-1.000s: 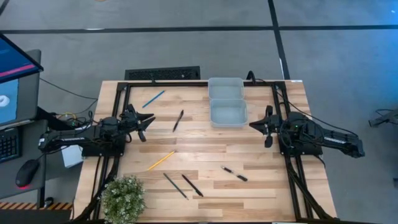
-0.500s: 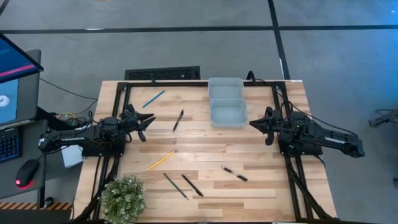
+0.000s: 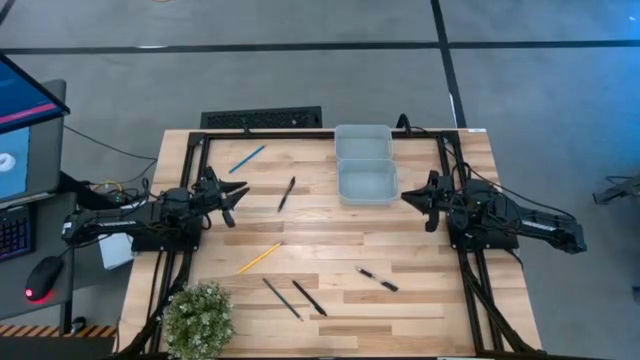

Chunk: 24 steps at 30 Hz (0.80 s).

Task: Sort pens & pencils
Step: Put the bottom right black pen into the top bin

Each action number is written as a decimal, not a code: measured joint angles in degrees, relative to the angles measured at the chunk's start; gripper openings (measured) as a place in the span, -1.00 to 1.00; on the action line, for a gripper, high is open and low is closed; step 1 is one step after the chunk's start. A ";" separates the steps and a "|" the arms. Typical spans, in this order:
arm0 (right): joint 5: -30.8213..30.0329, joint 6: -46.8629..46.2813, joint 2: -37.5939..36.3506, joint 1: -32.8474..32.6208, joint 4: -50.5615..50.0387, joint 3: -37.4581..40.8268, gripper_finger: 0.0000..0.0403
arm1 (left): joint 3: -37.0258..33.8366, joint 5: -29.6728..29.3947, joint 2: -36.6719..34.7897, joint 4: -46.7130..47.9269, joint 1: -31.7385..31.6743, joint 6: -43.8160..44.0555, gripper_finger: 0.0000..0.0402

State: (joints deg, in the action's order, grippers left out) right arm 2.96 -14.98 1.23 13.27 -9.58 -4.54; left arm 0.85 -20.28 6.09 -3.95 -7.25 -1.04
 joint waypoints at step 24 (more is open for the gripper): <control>1.03 0.42 -0.07 -0.50 -0.27 -0.07 0.13 | -0.01 0.38 -0.01 -0.04 0.00 0.39 -0.61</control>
State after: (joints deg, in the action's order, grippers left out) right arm 3.99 -14.57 1.17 12.78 -9.85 -4.60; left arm 0.84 -19.90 6.09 -3.99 -7.25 -0.64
